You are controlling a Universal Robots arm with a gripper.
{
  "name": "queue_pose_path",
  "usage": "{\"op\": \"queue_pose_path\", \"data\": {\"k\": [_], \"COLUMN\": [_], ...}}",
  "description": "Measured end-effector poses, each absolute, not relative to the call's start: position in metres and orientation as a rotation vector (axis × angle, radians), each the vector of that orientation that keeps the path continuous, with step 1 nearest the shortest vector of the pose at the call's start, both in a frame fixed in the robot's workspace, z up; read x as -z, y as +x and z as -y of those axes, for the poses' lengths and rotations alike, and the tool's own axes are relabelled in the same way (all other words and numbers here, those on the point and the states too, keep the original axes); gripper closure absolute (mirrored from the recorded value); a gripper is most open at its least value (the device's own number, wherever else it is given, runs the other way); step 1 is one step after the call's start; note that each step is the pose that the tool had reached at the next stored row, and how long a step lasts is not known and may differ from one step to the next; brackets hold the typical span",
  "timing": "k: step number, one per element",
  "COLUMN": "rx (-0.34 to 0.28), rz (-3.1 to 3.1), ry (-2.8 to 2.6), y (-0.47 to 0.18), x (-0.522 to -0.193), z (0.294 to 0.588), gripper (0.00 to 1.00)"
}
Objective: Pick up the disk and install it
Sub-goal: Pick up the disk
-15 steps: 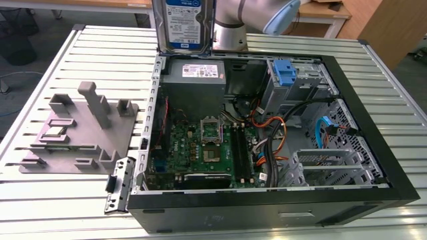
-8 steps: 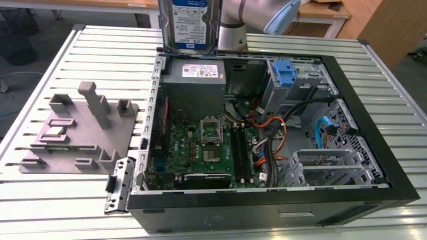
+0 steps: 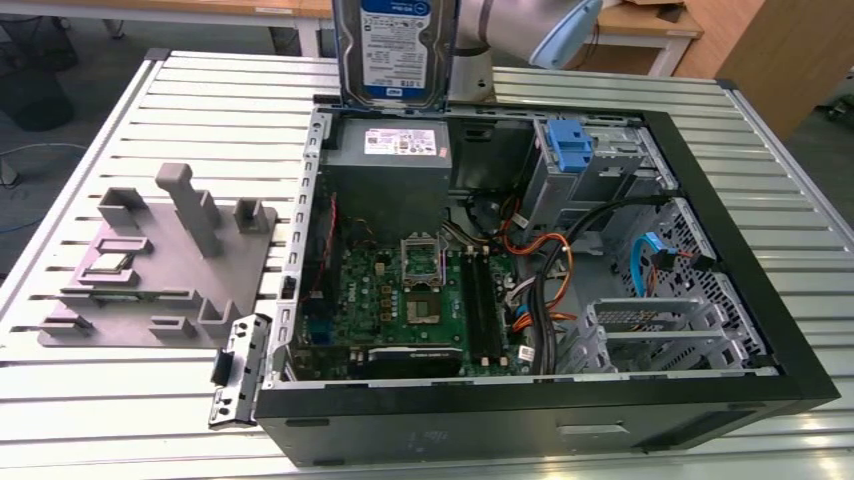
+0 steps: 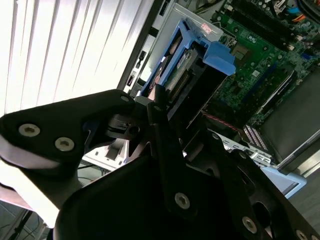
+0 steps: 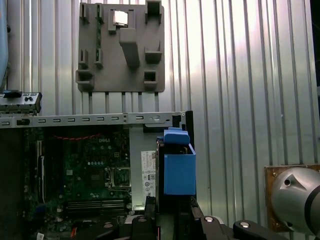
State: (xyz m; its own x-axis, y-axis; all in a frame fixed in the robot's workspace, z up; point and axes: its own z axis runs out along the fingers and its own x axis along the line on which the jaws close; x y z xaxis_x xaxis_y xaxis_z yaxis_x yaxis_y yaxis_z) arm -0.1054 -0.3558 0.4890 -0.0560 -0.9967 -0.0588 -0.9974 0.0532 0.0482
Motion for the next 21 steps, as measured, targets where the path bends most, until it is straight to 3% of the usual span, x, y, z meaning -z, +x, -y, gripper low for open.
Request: {"op": "queue_pose_path", "data": {"k": [21], "rx": [-0.118], "rz": [-2.273], "ry": [-2.152], "y": [-0.069], "x": [-0.489], "z": [0.356], "gripper": [0.65]}}
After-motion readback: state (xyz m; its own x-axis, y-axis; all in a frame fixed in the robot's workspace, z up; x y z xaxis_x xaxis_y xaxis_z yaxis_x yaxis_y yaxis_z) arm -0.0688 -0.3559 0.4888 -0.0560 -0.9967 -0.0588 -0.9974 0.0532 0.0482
